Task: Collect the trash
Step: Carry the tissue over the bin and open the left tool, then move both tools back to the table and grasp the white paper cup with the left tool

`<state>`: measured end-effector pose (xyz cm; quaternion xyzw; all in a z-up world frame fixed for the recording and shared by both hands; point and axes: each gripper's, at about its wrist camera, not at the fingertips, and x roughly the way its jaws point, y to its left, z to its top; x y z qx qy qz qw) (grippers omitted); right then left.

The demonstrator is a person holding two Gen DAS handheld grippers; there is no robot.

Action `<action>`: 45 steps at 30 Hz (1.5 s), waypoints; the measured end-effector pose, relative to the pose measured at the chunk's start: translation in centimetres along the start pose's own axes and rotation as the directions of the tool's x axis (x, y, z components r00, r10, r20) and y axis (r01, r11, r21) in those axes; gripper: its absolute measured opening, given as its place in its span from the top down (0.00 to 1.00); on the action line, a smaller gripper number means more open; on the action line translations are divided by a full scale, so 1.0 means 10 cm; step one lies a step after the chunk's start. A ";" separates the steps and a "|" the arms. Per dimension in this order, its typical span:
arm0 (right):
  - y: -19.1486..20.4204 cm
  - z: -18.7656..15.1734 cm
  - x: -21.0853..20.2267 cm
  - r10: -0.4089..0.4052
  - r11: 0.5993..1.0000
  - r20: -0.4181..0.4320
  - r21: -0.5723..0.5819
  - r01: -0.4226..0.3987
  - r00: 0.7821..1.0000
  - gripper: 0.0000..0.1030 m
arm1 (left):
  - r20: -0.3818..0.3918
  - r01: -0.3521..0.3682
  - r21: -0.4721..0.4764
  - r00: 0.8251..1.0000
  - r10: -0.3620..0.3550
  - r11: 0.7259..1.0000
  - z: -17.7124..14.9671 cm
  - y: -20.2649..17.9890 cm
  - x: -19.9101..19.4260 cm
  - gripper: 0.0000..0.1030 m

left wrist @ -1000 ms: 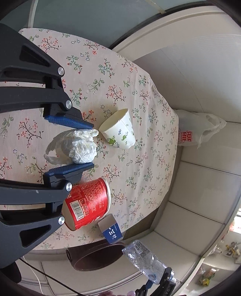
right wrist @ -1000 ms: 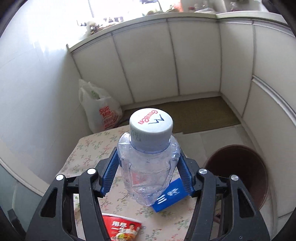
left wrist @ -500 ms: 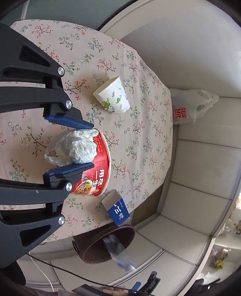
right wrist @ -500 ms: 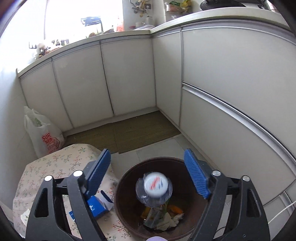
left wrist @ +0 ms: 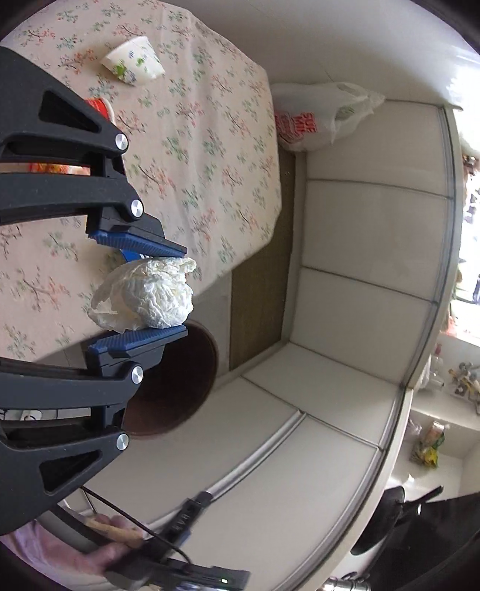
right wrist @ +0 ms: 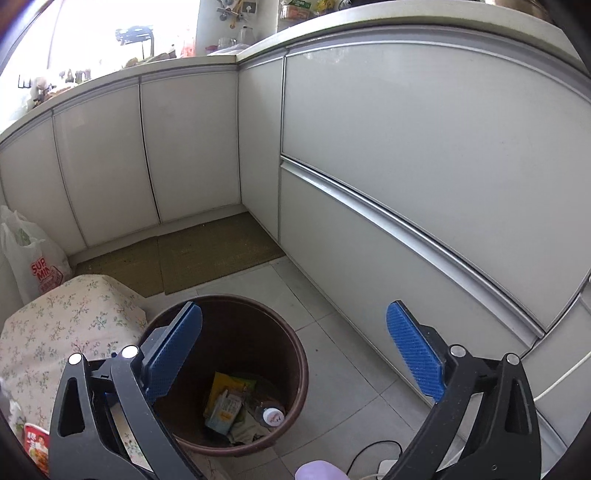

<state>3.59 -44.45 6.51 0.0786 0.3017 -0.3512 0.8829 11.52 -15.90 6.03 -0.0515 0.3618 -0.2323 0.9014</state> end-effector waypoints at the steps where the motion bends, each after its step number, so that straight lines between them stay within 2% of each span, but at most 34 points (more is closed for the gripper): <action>1: -0.05 -0.03 0.02 -0.007 1.000 -0.008 -0.004 0.007 1.000 0.07 | 0.012 0.019 0.015 1.000 -0.019 1.000 0.06 -0.13 0.03 0.62; 6: -0.33 -0.10 0.20 0.001 0.999 -0.068 0.049 0.002 0.998 0.07 | 0.026 0.083 0.077 0.996 -0.085 0.994 0.29 -0.72 0.28 0.61; 14: -0.53 -0.23 0.54 -0.012 0.997 -0.194 0.073 0.027 0.981 0.07 | -0.053 0.101 0.140 0.994 -0.094 0.985 0.37 -1.31 0.85 0.61; 18: -0.54 -0.24 0.60 -0.012 0.997 -0.211 0.073 0.028 0.977 0.07 | -0.113 0.100 0.122 0.990 -0.087 0.987 0.34 -1.43 1.11 0.46; 22: -0.57 -0.25 0.63 -0.003 0.997 -0.214 0.079 0.021 0.977 0.07 | -0.130 0.083 0.109 0.989 -0.069 0.991 0.29 -1.42 1.20 0.29; 28: -0.53 -0.24 0.61 0.012 0.997 -0.211 0.077 0.005 0.977 0.07 | -0.150 0.051 0.126 0.988 -0.032 0.991 0.24 -1.39 1.25 0.16; 38: -0.18 -0.19 0.46 0.077 0.996 -0.177 0.051 -0.069 0.981 0.07 | -0.178 -0.032 0.133 0.982 0.056 0.991 0.10 -1.02 1.13 0.11; 42: 0.06 -0.16 0.41 0.129 0.991 -0.171 0.039 -0.124 0.977 0.07 | -0.196 -0.093 0.104 0.974 0.112 0.990 0.05 -0.65 0.98 0.11; 45: 0.26 -0.18 0.39 0.189 0.982 -0.187 0.028 -0.187 0.964 0.07 | -0.209 -0.143 0.060 0.966 0.153 0.988 0.04 -0.27 0.84 0.11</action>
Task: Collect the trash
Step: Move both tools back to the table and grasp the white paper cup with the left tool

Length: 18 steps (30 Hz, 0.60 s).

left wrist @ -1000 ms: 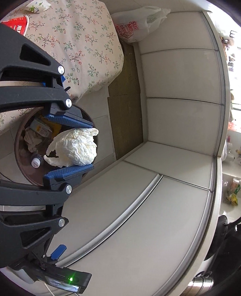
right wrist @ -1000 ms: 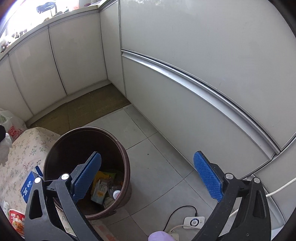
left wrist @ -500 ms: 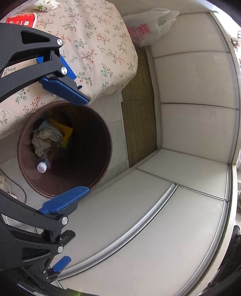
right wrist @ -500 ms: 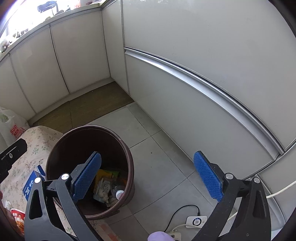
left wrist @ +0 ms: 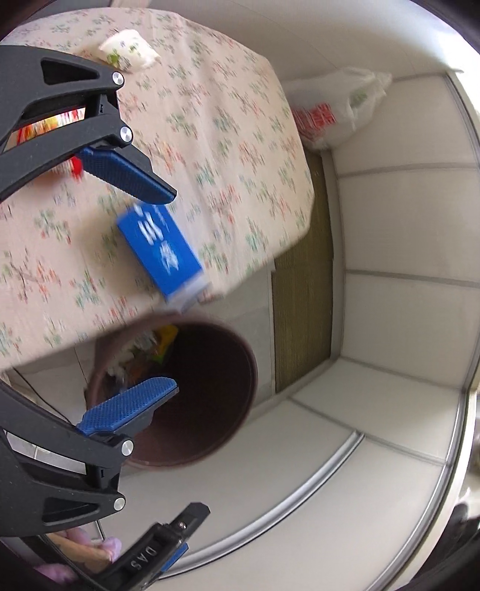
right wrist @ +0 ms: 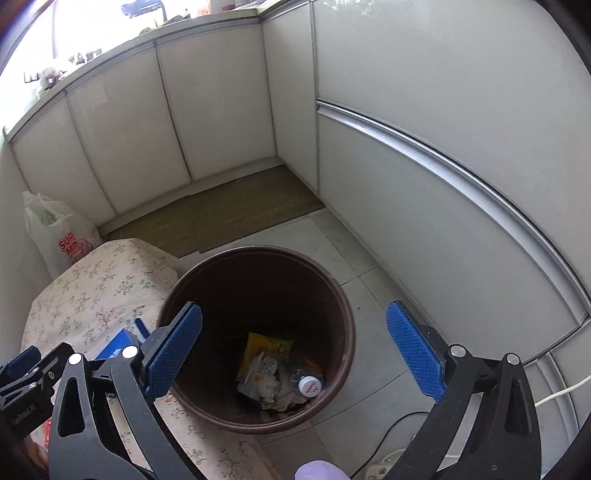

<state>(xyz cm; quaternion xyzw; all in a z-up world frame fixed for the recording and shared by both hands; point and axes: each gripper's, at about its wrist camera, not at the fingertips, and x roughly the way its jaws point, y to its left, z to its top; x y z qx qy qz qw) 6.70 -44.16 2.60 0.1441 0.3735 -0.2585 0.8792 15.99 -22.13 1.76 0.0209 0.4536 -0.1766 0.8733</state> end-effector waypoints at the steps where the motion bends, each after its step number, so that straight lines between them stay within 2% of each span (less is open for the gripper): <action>1: 0.06 0.00 0.02 0.015 1.000 -0.009 -0.006 -0.015 1.000 0.07 | -0.008 -0.014 -0.022 1.000 0.013 1.000 -0.03 0.15 -0.02 0.11; 5: 0.36 -0.05 0.04 0.040 0.998 -0.029 -0.052 -0.042 0.999 0.07 | -0.034 -0.074 -0.120 0.997 0.071 0.990 -0.15 0.78 -0.11 0.11; 8: 0.61 -0.10 0.02 0.057 0.994 -0.033 -0.093 -0.060 0.998 0.07 | -0.054 -0.132 -0.190 0.991 0.124 0.973 -0.22 1.26 -0.16 0.11; 11: 0.87 -0.16 0.01 0.075 0.987 -0.041 -0.141 -0.081 0.996 0.07 | -0.076 -0.195 -0.251 0.980 0.181 0.948 -0.35 1.75 -0.21 0.11; 14: 1.14 -0.23 0.01 0.091 0.975 -0.050 -0.197 -0.099 0.995 0.07 | -0.103 -0.243 -0.331 0.970 0.221 0.912 -0.49 2.25 -0.24 0.11; 18: 1.49 -0.33 0.01 0.111 0.955 -0.060 -0.268 -0.123 0.992 0.07 | -0.141 -0.248 -0.443 0.968 0.206 0.862 -0.64 2.80 -0.21 0.11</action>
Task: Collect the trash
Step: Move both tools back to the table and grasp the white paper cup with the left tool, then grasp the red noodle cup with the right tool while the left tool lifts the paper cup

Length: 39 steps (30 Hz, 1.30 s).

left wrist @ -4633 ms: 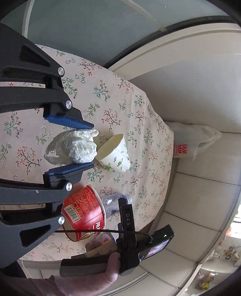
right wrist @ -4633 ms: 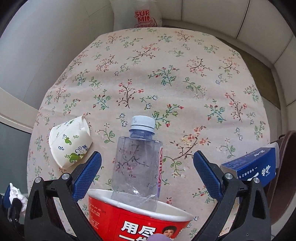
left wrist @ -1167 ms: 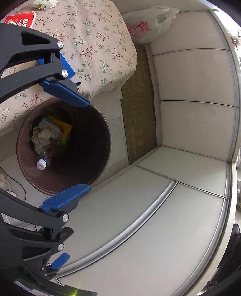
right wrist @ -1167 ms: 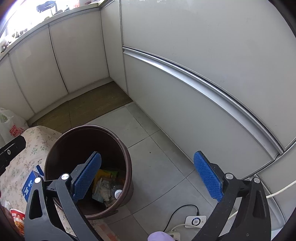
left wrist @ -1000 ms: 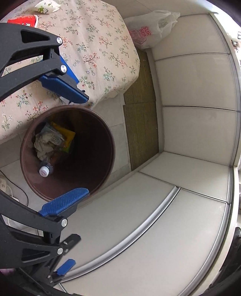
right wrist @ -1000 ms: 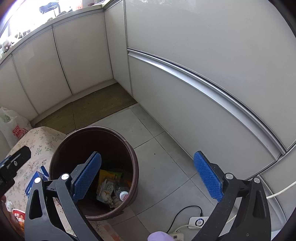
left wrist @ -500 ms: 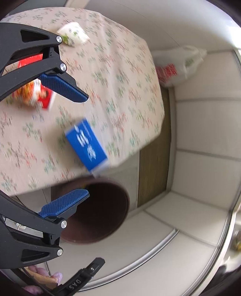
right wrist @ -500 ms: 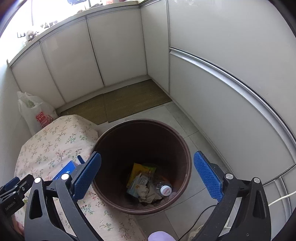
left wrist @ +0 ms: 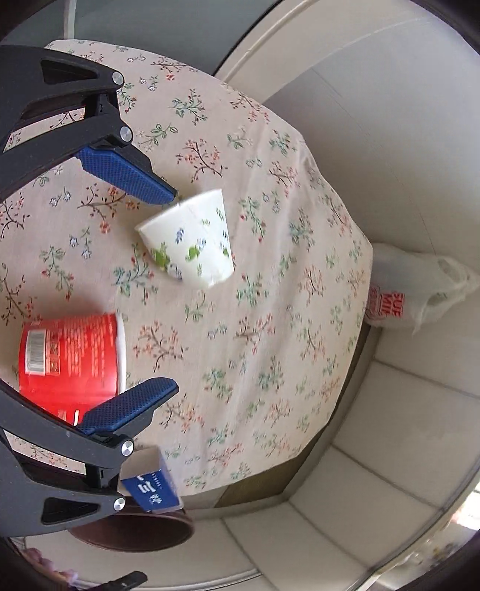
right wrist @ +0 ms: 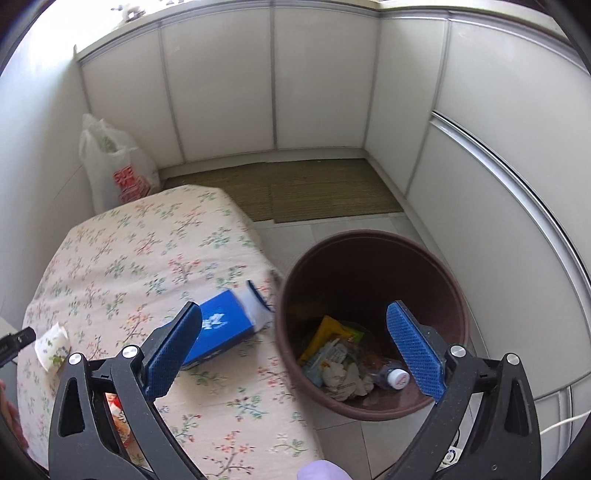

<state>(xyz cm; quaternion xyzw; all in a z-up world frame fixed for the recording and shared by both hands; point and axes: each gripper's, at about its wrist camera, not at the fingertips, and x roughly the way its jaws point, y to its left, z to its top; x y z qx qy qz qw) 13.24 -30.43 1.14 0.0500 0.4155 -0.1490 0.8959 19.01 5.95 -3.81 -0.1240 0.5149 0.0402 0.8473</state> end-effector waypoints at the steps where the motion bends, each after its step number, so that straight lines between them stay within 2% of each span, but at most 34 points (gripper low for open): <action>1: 0.08 -0.01 0.01 0.003 1.000 -0.002 -0.015 -0.003 1.000 0.07 | -0.003 0.021 -0.004 1.000 -0.021 1.000 0.04 0.09 0.05 0.11; 3: 0.23 -0.02 0.03 0.010 0.999 -0.008 -0.053 -0.010 1.000 0.07 | -0.024 0.018 0.062 1.000 -0.016 0.998 0.13 0.13 0.17 0.11; 5: 0.36 -0.03 0.04 0.012 0.996 -0.009 -0.084 -0.013 1.000 0.07 | -0.100 -0.003 0.199 0.995 0.023 0.980 0.23 0.10 0.37 0.11; 6: 0.42 -0.03 0.04 0.013 0.995 -0.007 -0.103 -0.013 1.000 0.07 | -0.132 -0.002 0.264 0.991 0.038 0.964 0.25 0.07 0.44 0.11; 8: 0.51 -0.04 0.06 0.010 0.991 -0.001 -0.135 -0.010 1.000 0.07 | -0.184 -0.008 0.405 0.979 0.091 0.914 0.26 0.00 0.61 0.11; 10: 0.57 -0.04 0.07 0.006 0.988 -0.001 -0.151 -0.006 1.000 0.07 | -0.215 -0.012 0.506 0.966 0.140 0.863 0.23 -0.05 0.76 0.11; 12: 0.60 -0.03 0.10 0.013 0.988 -0.009 -0.152 -0.014 1.000 0.07 | -0.233 -0.008 0.552 0.959 0.163 0.834 0.23 -0.07 0.87 0.11; 16: 0.69 -0.03 0.16 0.020 0.986 -0.024 -0.164 -0.024 0.999 0.07 | -0.291 0.021 0.573 0.940 0.180 0.819 0.22 -0.07 1.06 0.11; 18: 0.73 -0.04 0.18 0.029 0.985 -0.034 -0.172 -0.034 0.999 0.07 | -0.291 0.012 0.605 0.934 0.208 0.796 0.16 -0.08 1.11 0.11; 21: 0.77 -0.05 0.20 0.050 0.983 -0.048 -0.173 -0.058 0.998 0.07 | -0.278 0.013 0.626 0.938 0.208 0.780 0.06 -0.07 1.10 0.11; 22: 0.77 -0.06 0.20 0.063 0.983 -0.055 -0.170 -0.071 0.996 0.07 | -0.266 0.008 0.628 0.942 0.205 0.778 0.03 -0.06 1.07 0.14; 23: 0.77 -0.06 0.20 0.079 0.982 -0.066 -0.164 -0.089 0.995 0.07 | -0.252 -0.002 0.627 0.946 0.205 0.779 0.00 -0.05 1.04 0.19; 24: 0.78 -0.07 0.21 0.094 0.982 -0.078 -0.158 -0.105 0.993 0.07 | -0.249 -0.003 0.618 0.948 0.199 0.786 -0.04 -0.04 1.00 0.30; 25: 0.78 -0.08 0.22 0.115 0.981 -0.095 -0.148 -0.128 0.989 0.07 | -0.260 0.016 0.592 0.950 0.172 0.806 -0.05 -0.01 0.96 0.43; 26: 0.78 -0.09 0.23 0.133 0.979 -0.111 -0.139 -0.148 0.985 0.07 | -0.262 0.023 0.568 0.953 0.154 0.823 -0.06 0.02 0.92 0.45; 28: 0.78 -0.13 0.26 0.185 0.974 -0.158 -0.101 -0.202 0.970 0.07 | -0.242 0.014 0.535 0.960 0.137 0.845 -0.10 0.07 0.84 0.55; 30: 0.79 -0.20 0.30 0.252 0.962 -0.213 -0.048 -0.268 0.944 0.07 | -0.235 0.021 0.495 0.966 0.111 0.869 -0.15 0.12 0.76 0.63; 34: 0.85 -0.38 0.41 0.397 0.915 -0.328 0.071 -0.397 0.857 0.07 | -0.180 0.024 0.420 0.982 0.057 0.907 -0.30 0.23 0.51 0.66; 39: 0.98 -0.59 0.44 0.474 0.878 -0.393 0.135 -0.460 0.788 0.07 | -0.097 0.042 0.343 0.995 -0.009 0.939 -0.35 0.31 0.07 0.67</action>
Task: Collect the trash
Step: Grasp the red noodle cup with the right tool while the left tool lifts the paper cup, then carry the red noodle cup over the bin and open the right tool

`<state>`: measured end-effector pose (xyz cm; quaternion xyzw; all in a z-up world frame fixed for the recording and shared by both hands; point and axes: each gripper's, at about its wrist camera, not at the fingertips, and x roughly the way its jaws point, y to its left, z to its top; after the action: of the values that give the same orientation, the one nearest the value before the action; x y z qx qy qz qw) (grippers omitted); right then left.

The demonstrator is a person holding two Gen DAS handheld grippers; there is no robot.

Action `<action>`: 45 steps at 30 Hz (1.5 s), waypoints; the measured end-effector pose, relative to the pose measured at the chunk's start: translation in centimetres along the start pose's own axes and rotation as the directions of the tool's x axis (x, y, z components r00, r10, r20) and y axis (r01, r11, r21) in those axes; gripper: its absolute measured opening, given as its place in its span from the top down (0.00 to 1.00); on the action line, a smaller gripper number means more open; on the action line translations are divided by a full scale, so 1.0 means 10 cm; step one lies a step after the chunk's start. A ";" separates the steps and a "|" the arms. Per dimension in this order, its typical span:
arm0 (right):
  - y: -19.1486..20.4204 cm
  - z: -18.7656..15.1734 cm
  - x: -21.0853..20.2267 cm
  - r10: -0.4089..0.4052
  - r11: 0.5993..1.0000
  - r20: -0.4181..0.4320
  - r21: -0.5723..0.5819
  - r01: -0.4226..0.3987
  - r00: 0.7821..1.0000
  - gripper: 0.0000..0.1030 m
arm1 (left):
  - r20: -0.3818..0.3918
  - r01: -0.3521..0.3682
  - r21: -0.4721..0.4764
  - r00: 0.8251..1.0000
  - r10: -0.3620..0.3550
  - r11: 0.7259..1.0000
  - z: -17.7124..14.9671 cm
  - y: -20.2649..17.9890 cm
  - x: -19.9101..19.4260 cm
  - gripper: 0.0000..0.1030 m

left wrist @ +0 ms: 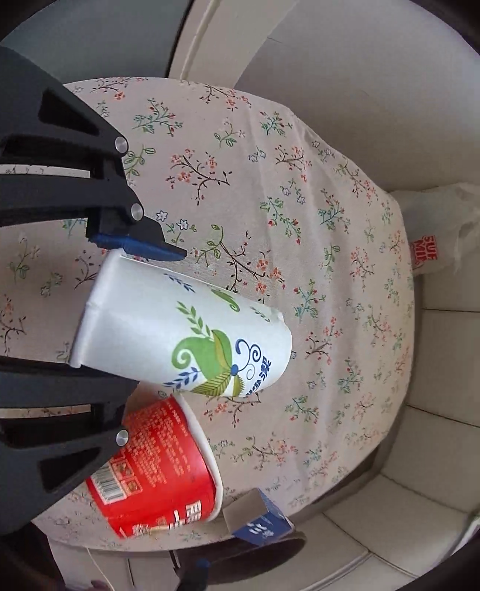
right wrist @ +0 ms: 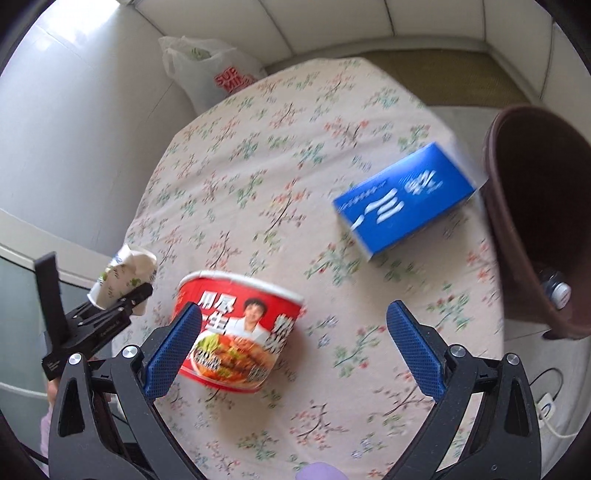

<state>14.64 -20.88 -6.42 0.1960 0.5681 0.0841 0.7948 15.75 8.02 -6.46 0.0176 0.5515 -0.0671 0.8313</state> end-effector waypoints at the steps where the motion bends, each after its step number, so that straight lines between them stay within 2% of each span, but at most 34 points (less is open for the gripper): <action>1: 0.02 -0.03 0.02 0.017 1.000 -0.011 0.000 -0.017 1.000 0.07 | 0.023 0.018 -0.021 1.000 -0.017 1.000 -0.04 0.02 -0.11 0.67; 5: 0.04 -0.12 0.07 0.103 0.995 -0.059 0.023 -0.102 0.993 0.07 | 0.090 0.075 -0.063 0.994 -0.069 0.995 -0.13 0.00 -0.37 0.67; 8: -0.02 -0.20 0.19 0.223 0.969 -0.098 0.129 -0.210 0.970 0.07 | 0.123 0.137 -0.082 0.984 -0.126 0.987 -0.27 -0.04 -0.54 0.67; 11: -0.10 -0.26 0.33 0.300 0.934 -0.097 0.231 -0.271 0.949 0.07 | 0.138 0.176 -0.091 0.977 -0.162 0.980 -0.37 -0.07 -0.60 0.66; 18: -0.04 -0.35 0.63 0.388 0.883 -0.086 0.320 -0.343 0.918 0.07 | 0.147 0.181 -0.127 0.976 -0.162 0.975 -0.43 0.10 -0.60 0.65; 21: 0.01 -0.34 0.73 0.406 0.870 -0.086 0.342 -0.356 0.910 0.07 | 0.158 0.184 -0.158 0.975 -0.159 0.970 -0.43 0.22 -0.60 0.65; 25: 0.11 -0.33 0.89 0.397 0.872 -0.108 0.355 -0.338 0.911 0.06 | 0.168 0.185 -0.183 0.974 -0.155 0.965 -0.43 0.33 -0.61 0.65; 28: 0.19 -0.32 0.91 0.388 0.880 -0.091 0.333 -0.339 0.917 0.06 | 0.163 0.182 -0.194 0.975 -0.151 0.964 -0.44 0.38 -0.59 0.65; 29: 0.21 -0.32 0.92 0.385 0.883 -0.090 0.326 -0.338 0.919 0.11 | 0.161 0.180 -0.194 0.976 -0.150 0.964 -0.45 0.39 -0.59 0.65; 30: 0.24 -0.32 0.93 0.372 0.890 -0.092 0.317 -0.327 0.924 0.23 | 0.161 0.178 -0.194 0.976 -0.148 0.965 -0.45 0.39 -0.58 0.65; 34: 0.30 -0.32 0.97 0.353 0.903 -0.090 0.295 -0.314 0.931 0.26 | 0.166 0.179 -0.189 0.975 -0.148 0.966 -0.44 0.36 -0.59 0.65; 38: 0.32 -0.31 0.88 0.335 0.915 -0.076 0.265 -0.305 0.939 0.27 | 0.173 0.186 -0.178 0.973 -0.155 0.966 -0.43 0.33 -0.60 0.65; 41: 0.33 -0.24 0.76 0.358 0.908 -0.049 0.252 -0.335 0.932 0.27 | 0.180 0.196 -0.173 0.970 -0.165 0.965 -0.42 0.29 -0.61 0.65; 45: 0.20 -0.17 0.38 0.389 0.895 0.015 0.233 -0.381 0.921 0.26 | 0.188 0.211 -0.170 0.966 -0.178 0.963 -0.38 0.22 -0.63 0.65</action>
<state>14.52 -17.32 -9.32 0.3944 0.5366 0.1760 0.7249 10.18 11.16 -2.26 -0.1215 0.4808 -0.0976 0.8628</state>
